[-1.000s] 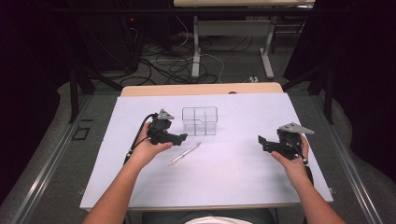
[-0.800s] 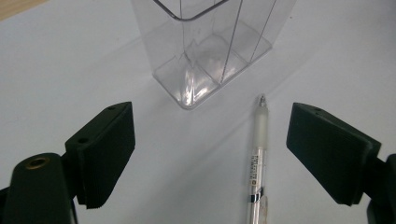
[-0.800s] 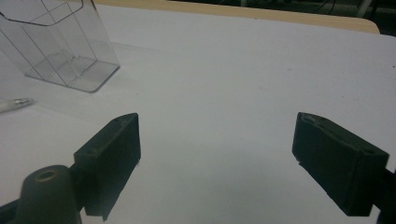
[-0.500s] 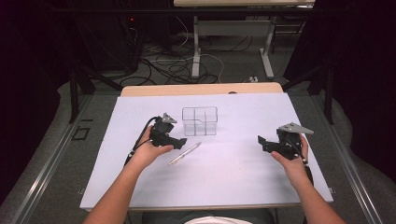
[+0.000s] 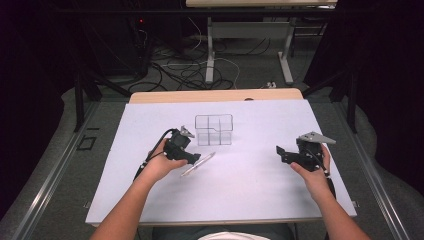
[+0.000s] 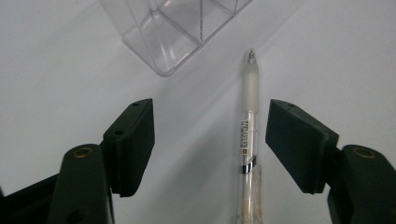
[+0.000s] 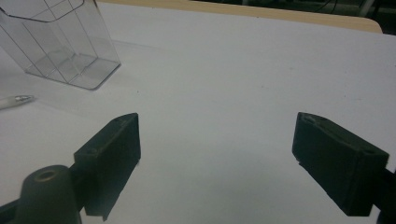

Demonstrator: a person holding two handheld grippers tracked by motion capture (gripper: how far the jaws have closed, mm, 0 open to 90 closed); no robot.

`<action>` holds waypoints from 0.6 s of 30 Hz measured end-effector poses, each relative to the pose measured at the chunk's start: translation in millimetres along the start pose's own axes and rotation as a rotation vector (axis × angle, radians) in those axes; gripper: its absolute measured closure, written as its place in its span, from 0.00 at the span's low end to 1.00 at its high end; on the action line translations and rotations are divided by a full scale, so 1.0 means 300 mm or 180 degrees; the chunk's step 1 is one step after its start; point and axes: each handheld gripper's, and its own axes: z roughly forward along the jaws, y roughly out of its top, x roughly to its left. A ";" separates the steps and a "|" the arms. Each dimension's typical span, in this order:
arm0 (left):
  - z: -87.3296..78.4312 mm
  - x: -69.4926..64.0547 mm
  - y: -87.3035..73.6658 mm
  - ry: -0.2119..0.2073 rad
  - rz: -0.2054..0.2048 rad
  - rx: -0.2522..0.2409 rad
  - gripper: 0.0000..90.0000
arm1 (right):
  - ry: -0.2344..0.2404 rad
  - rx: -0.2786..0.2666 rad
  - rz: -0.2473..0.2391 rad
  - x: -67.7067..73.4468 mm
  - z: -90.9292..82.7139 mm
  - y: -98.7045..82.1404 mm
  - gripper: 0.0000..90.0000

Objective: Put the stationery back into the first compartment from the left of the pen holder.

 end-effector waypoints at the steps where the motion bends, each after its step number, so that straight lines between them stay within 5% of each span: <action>1: 0.004 0.000 -0.002 -0.0026 0.0018 0.0040 0.39 | 0.0005 0.0003 0.0006 0.000 0.001 0.000 0.17; 18: 0.055 -0.016 0.007 -0.0221 -0.0109 0.0249 0.65 | 0.0020 0.0018 -0.0009 0.000 0.007 -0.002 0.17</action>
